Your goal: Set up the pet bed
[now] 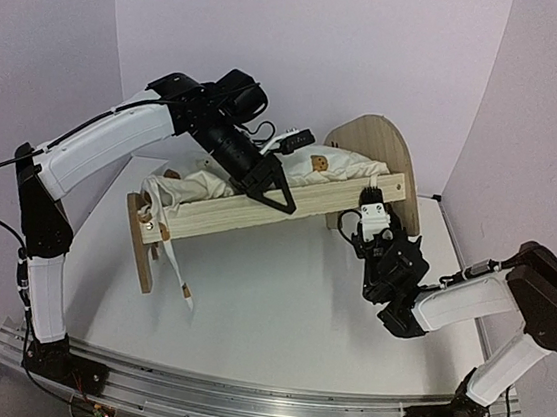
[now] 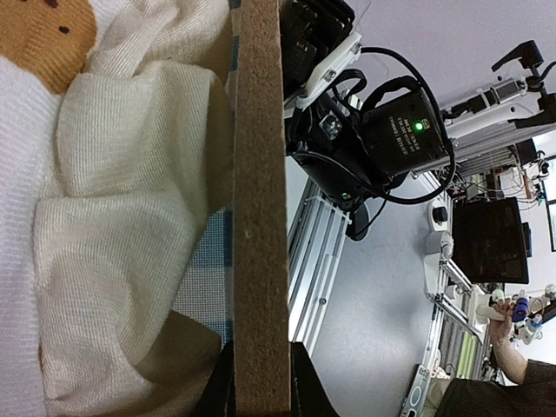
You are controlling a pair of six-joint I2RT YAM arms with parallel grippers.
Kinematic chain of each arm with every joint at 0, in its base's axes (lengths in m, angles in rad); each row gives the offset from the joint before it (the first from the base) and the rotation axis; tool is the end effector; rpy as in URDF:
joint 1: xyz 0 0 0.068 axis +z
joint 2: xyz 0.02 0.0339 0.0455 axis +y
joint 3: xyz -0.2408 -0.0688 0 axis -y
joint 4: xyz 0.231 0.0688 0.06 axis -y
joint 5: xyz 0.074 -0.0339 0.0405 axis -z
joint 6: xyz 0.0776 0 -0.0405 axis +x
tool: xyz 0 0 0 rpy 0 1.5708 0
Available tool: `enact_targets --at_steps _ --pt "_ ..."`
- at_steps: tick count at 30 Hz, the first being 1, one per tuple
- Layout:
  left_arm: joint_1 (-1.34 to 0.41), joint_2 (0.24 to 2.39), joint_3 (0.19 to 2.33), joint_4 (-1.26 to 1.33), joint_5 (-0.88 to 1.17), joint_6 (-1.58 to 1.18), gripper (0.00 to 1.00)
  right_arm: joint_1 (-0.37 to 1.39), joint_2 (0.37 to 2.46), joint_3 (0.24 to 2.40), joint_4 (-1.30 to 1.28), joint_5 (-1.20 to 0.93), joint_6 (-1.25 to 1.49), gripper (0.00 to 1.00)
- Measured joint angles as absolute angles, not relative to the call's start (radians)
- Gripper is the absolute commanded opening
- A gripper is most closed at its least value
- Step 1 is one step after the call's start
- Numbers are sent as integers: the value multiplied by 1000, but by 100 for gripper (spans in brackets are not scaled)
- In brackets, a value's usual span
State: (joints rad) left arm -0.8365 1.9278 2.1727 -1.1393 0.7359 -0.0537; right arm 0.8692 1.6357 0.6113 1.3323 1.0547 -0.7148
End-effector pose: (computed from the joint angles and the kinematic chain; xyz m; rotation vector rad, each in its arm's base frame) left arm 0.2267 -0.3289 0.3508 1.2937 2.2276 -1.2747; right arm 0.2542 0.1962 0.2216 -0.1720 1.4320 -0.5361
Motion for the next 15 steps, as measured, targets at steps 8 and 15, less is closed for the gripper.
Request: enact_targets --at_steps 8,15 --pt "-829 1928 2173 -1138 745 -63 0 828 1652 609 1358 1018 -670 0" --pt "-823 1927 2173 -1143 753 -58 0 809 1625 507 1317 965 -472 0"
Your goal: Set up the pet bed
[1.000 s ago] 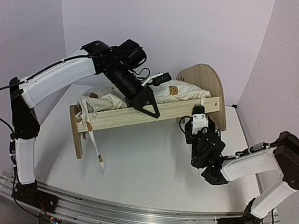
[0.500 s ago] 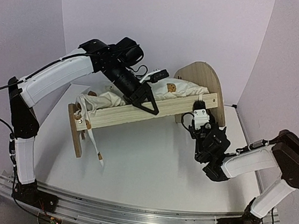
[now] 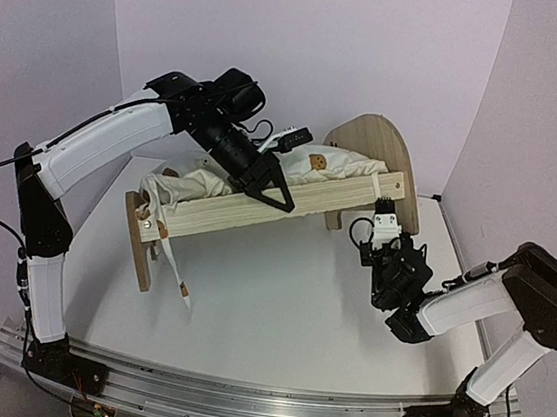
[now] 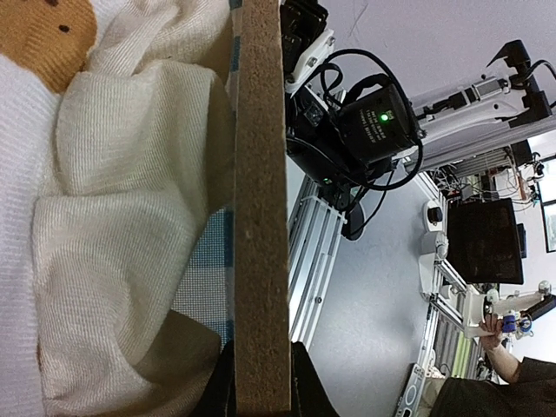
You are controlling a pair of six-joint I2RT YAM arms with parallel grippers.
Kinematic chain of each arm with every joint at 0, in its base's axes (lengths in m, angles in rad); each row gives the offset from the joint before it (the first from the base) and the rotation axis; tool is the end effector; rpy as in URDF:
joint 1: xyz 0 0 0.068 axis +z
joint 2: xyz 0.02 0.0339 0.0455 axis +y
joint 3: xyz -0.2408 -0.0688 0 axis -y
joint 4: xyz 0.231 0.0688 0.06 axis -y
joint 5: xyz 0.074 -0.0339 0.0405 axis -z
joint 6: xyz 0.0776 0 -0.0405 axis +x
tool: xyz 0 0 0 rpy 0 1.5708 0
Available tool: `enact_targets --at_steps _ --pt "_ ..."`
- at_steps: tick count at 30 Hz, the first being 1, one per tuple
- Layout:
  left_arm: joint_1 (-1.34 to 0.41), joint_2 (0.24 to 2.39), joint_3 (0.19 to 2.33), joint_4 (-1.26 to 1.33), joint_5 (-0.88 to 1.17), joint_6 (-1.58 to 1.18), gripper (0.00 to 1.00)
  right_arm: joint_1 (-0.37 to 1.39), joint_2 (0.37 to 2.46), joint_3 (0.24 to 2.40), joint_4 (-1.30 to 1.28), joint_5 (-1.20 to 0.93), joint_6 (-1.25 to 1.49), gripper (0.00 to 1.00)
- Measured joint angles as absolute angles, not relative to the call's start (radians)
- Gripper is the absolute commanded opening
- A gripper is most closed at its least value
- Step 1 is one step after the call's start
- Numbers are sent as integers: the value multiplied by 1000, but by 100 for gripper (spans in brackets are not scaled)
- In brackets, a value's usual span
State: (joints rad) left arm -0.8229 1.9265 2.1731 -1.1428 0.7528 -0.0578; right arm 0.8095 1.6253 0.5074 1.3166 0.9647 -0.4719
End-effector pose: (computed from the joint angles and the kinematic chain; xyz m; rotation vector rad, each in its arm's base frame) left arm 0.2296 -0.3255 0.3518 1.2793 2.2329 -1.2924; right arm 0.2559 0.1761 0.1958 -0.1053 1.4659 -0.3850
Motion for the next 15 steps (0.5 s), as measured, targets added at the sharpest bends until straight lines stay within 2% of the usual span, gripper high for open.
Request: enact_targets --at_steps 6,7,11,15 --pt "-823 1921 2173 -1163 757 -33 0 797 1426 434 1062 758 -182 0" --pt "-823 1919 2173 -1164 757 -30 0 797 1400 428 1045 723 -144 3" --pt "-823 1916 2175 -1178 760 -19 0 797 1331 369 1005 604 -16 31" --pt "-821 1916 2194 -1193 766 -17 0 797 1317 298 979 533 90 44"
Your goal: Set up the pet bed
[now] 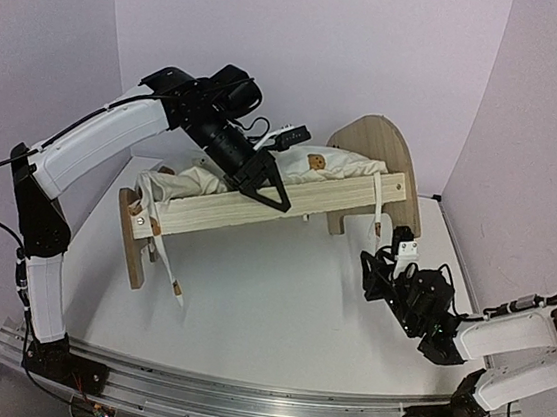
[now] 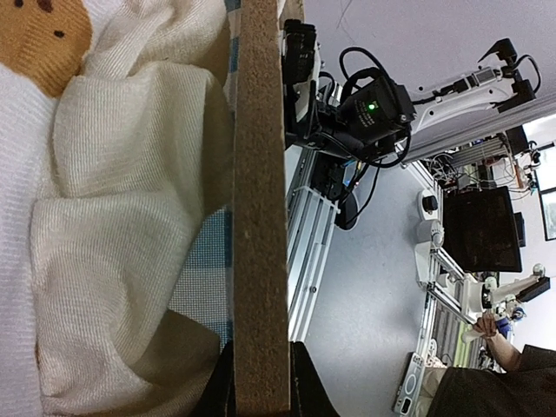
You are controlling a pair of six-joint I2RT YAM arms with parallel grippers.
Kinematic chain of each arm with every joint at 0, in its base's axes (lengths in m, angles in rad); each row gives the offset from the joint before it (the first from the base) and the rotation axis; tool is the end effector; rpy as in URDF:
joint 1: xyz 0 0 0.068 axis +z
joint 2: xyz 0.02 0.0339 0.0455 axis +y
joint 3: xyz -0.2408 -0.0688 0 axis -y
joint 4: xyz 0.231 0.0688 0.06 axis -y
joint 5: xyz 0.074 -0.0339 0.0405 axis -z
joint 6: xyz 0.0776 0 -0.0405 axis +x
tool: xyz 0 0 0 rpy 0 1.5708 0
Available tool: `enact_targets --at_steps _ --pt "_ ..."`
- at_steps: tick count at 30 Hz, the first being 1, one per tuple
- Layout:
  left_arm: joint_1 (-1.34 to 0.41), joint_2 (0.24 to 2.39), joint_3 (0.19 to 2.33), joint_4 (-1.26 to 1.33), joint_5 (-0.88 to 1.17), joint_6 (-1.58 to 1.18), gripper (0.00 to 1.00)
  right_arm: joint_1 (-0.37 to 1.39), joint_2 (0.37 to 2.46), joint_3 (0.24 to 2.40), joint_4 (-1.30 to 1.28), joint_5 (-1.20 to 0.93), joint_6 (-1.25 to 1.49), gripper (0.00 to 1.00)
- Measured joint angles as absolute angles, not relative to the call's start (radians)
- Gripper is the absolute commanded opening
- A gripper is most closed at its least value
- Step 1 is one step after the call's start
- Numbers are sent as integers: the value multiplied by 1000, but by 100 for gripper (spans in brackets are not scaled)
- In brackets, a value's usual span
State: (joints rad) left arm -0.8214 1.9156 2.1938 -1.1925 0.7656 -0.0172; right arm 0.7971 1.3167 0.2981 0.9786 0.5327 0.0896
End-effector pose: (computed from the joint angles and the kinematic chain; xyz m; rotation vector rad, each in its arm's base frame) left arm 0.2238 -0.3195 0.3583 1.3210 2.2119 -1.2927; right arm 0.2186 0.1674 0.1757 -0.1567 1.6037 0.2582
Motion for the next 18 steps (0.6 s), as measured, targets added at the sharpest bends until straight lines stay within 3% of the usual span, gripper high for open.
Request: enact_targets --at_steps 6,11,18 --pt "-819 1916 2215 -1224 786 -11 0 757 1242 175 979 401 187 49" --pt "-819 1916 2223 -1245 806 -1 0 597 1181 123 993 281 293 57" --pt "-819 1916 2231 -1252 815 -2 0 523 1322 155 1149 151 391 66"
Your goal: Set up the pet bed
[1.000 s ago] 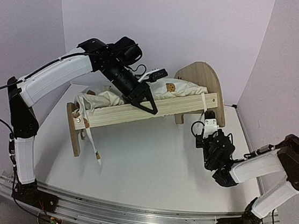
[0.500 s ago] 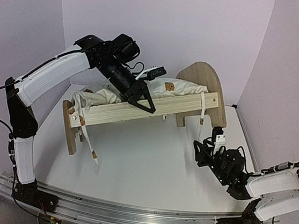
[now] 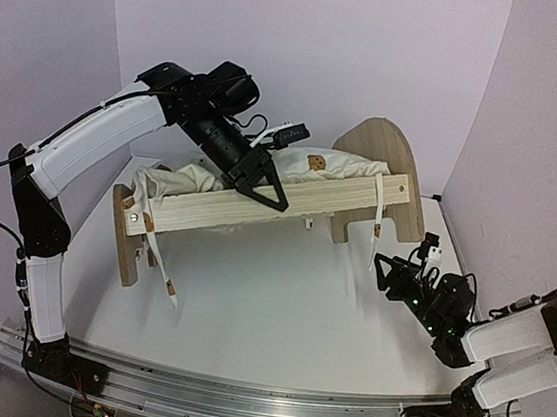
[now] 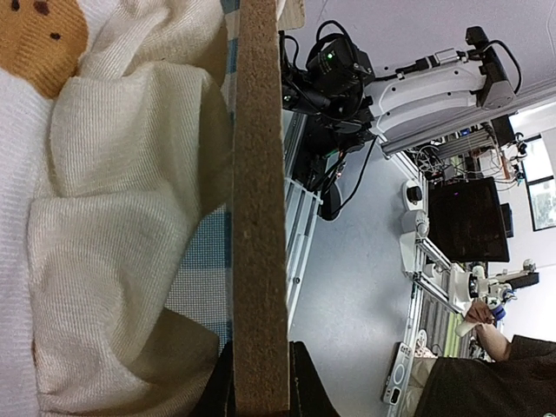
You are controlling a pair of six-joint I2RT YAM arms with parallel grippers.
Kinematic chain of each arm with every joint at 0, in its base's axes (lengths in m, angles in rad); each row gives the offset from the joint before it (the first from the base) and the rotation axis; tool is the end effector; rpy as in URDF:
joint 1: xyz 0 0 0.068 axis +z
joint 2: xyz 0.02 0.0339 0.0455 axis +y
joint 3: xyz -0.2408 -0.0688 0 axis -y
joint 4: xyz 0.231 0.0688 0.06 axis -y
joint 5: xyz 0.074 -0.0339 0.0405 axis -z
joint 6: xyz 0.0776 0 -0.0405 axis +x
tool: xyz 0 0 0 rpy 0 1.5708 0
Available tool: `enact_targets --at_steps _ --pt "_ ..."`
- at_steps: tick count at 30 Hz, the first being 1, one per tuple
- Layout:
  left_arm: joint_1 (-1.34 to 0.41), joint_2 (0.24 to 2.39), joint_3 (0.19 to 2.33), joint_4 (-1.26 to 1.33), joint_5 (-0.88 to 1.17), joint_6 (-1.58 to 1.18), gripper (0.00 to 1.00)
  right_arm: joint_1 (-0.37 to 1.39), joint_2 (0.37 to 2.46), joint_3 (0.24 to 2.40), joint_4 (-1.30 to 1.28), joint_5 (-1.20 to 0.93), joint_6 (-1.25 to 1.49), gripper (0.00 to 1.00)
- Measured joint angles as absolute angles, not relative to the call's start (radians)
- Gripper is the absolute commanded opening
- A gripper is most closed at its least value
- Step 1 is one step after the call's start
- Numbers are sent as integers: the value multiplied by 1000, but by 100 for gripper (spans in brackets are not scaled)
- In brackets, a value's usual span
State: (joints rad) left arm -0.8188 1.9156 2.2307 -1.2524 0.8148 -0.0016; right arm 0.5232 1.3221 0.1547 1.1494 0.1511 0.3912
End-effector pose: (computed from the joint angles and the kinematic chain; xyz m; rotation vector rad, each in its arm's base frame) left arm 0.2168 -0.3144 0.3662 1.3500 2.2063 -1.3483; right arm 0.2287 0.1184 0.1553 0.0133 1.6201 0.5908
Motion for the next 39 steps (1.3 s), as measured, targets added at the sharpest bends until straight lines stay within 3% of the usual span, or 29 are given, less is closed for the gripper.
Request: enact_targets --at_steps 20,35,37,39 --pt "-796 1915 2251 -1203 815 -70 0 472 1651 421 1297 -8 517 65" --pt "-788 1911 2239 -1051 836 -275 0 464 1746 616 1318 53 658 57" --pt "-788 1909 2230 -1031 835 -296 0 464 1766 637 1322 68 669 52" --pt "-788 1908 2228 -1020 832 -310 0 464 1787 658 1324 84 678 39"
